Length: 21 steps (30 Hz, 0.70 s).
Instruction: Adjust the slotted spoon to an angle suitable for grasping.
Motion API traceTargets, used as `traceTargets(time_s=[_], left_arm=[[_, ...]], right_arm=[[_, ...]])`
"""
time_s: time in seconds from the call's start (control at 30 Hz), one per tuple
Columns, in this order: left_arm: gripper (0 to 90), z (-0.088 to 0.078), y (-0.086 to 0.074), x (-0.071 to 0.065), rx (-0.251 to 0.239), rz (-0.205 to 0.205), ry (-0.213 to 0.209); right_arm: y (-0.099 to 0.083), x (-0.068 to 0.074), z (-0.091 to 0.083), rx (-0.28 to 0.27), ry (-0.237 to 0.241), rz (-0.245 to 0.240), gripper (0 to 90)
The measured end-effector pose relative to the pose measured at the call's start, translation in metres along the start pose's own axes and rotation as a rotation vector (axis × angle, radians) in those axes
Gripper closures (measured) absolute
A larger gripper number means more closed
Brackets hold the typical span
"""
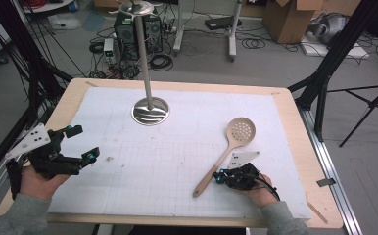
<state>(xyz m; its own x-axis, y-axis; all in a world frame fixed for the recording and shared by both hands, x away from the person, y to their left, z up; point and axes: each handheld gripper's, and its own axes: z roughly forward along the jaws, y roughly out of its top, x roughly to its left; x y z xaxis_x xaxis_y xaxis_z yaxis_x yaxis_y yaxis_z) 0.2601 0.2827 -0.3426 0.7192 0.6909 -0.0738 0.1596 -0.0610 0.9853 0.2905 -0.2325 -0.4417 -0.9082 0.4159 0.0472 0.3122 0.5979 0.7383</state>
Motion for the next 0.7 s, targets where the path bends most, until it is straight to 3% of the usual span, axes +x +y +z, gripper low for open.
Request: traceTargets(time_s=[0.4, 0.5, 0.67, 0.7], left_arm=[[2.2, -0.001, -0.001, 0.002, -0.001, -0.008, 0.003], [2.2, -0.002, -0.001, 0.001, 0.0, -0.005, 0.004], [2.2, -0.003, 0.0, 0.001, -0.006, -0.002, 0.0], [2.2, -0.004, 0.0, 0.002, -0.007, -0.006, 0.002]], right_arm=[[0.032, -0.011, 0.029, -0.032, -0.032, 0.031, 90.0], [0.042, -0.011, 0.037, -0.044, -0.066, 0.026, 90.0], [0.045, -0.012, 0.04, -0.054, -0.067, 0.031, 90.0], [0.044, -0.011, 0.039, -0.027, -0.064, 0.03, 90.0]])
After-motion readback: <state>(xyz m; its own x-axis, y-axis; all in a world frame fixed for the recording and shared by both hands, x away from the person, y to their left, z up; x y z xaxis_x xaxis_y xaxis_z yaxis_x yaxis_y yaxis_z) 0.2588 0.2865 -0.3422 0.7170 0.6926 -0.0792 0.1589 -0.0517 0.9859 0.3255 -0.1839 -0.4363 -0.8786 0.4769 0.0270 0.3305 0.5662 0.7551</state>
